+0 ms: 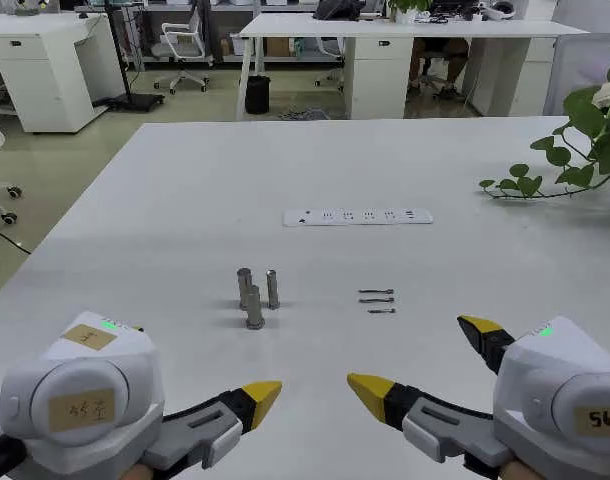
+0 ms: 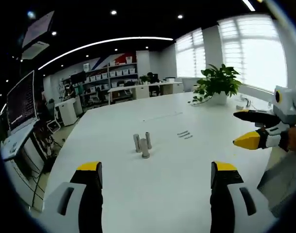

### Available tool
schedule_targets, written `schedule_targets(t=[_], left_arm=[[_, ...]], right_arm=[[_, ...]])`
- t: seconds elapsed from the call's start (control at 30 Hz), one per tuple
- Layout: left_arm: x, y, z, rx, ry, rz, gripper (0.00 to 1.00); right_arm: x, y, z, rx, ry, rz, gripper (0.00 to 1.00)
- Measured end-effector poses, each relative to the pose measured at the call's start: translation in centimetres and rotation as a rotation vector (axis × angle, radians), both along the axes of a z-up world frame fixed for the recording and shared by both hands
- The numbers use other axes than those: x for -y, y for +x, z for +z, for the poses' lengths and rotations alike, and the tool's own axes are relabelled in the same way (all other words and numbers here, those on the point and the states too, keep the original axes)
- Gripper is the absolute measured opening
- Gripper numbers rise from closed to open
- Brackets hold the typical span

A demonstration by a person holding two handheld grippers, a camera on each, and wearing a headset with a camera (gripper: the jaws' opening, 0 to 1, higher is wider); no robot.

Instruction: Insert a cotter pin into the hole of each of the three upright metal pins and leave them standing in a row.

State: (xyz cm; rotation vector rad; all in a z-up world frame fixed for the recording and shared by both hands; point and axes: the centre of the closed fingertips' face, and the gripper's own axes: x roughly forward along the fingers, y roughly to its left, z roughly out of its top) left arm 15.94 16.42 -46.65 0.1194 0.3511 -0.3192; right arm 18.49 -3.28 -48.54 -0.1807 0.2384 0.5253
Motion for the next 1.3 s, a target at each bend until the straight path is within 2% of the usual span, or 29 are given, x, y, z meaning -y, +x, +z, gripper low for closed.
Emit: schedule_targets(t=[0.17, 0.27, 0.37, 0.43, 0.63, 0.93, 1.3], left_arm=[[-0.5, -0.1, -0.1, -0.002, 0.0, 0.006, 0.91], [-0.7, 0.0, -0.2, -0.005, -0.008, 0.014, 0.91], [-0.8, 0.1, -0.2, -0.003, -0.015, 0.018, 0.91], [-1.0, 0.2, -0.3, -0.007, -0.008, 0.025, 0.9], [-1.0, 0.2, -0.2, -0.003, -0.003, 0.023, 0.89], [-1.1, 0.3, -0.2, -0.004, -0.034, 0.026, 0.87], [-0.9, 0.6, -0.3, -0.005, -0.024, 0.015, 0.85]], right_arm=[[-0.1, 0.3, 0.5, -0.023, 0.015, -0.008, 0.82], [-0.1, 0.3, 0.3, -0.074, 0.013, -0.013, 0.82], [-0.1, 0.4, 0.5, -0.095, 0.057, -0.02, 0.82], [0.0, 0.5, 0.6, -0.106, 0.066, -0.024, 0.82], [-0.3, 0.5, 0.9, -0.117, 0.067, -0.016, 0.81], [-0.5, 0.6, 0.7, -0.132, 0.056, -0.003, 0.79], [-0.2, 1.0, 0.7, -0.144, 0.052, -0.006, 0.77]])
